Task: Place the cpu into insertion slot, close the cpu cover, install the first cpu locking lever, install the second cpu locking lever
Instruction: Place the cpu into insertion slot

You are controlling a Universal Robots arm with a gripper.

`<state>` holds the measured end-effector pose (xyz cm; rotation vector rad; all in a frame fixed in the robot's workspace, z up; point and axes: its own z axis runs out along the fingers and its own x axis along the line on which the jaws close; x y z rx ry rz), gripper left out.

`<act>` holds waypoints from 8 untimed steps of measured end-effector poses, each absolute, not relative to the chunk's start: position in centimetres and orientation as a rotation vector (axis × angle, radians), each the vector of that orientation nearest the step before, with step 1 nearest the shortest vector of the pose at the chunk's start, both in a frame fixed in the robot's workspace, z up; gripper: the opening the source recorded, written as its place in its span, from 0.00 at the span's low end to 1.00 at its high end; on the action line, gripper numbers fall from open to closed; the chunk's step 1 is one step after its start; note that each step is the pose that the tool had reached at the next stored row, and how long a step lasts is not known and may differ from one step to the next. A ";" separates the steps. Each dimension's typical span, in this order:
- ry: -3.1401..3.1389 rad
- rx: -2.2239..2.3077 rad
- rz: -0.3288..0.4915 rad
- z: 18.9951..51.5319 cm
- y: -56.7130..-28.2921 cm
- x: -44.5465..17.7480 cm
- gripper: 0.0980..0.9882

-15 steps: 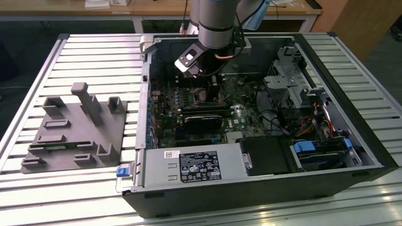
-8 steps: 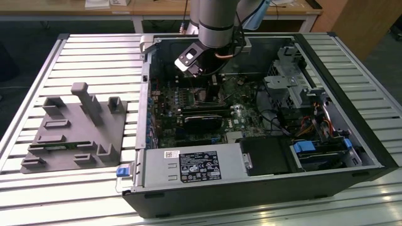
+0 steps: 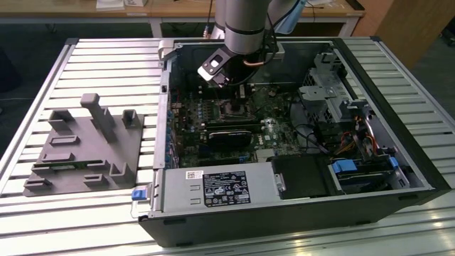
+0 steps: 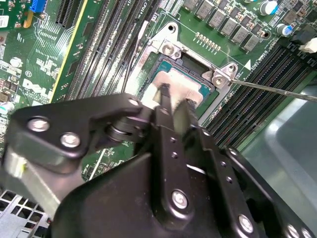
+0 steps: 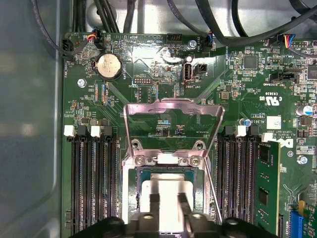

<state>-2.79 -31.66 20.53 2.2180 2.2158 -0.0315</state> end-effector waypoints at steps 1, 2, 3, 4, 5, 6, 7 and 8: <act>2.216 2.218 -0.031 20.5 -31.7 -2.8 0.16; 2.216 2.218 -0.031 20.5 -31.7 -2.8 0.16; 2.216 2.218 -0.031 20.5 -31.7 -2.8 0.09; 2.216 2.218 -0.031 20.5 -31.7 -2.8 0.03; 2.216 2.218 -0.031 20.5 -31.7 -2.8 0.03; 2.216 2.218 -0.031 20.5 -31.7 -2.8 0.03; 2.216 2.218 -0.031 20.5 -31.7 -2.8 0.01; 2.216 2.218 -0.031 20.5 -31.7 -2.8 0.01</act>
